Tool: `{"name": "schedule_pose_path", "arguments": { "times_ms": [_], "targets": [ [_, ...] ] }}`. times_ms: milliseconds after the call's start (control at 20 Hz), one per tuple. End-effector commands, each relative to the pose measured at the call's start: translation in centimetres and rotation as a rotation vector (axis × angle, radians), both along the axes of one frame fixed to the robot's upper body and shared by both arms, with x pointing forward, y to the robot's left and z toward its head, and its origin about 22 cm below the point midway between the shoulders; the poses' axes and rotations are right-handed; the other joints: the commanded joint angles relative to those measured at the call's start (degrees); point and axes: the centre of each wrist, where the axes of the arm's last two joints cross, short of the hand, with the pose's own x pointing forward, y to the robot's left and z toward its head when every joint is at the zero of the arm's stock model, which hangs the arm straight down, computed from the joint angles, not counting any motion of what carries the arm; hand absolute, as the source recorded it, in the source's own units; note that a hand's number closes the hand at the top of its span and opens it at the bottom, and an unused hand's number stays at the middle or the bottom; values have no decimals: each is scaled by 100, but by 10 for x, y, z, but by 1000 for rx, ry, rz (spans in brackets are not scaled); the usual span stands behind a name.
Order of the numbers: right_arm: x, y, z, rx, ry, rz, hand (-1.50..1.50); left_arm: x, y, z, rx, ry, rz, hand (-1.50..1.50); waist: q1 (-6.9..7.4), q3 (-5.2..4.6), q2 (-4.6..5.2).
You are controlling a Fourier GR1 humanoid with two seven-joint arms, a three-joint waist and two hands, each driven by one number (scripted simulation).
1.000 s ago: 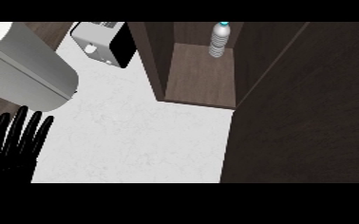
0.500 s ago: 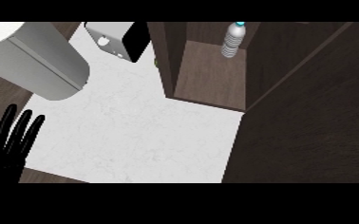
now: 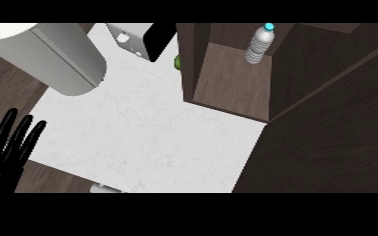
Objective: Pick up the bottled water, place it into the cabinet and close the cabinet
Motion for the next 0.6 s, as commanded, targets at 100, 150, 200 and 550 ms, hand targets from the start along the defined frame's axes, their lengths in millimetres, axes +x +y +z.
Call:
{"name": "schedule_pose_path", "arguments": {
  "times_ms": [100,150,200,550],
  "targets": [
    [2,22,10,-78,-38,182,150,3,6,4,7,-3,-7,-150,40,-14,8],
    [3,23,10,-89,-38,171,150,4,5,5,-3,-6,-2,-150,-20,-13,8],
    [5,22,11,-102,-47,171,150,4,8,6,11,-11,-2,-150,38,-24,-8],
    [17,29,16,-135,-94,198,150,6,11,5,15,-6,-11,-150,7,-31,20]
  ]
}}
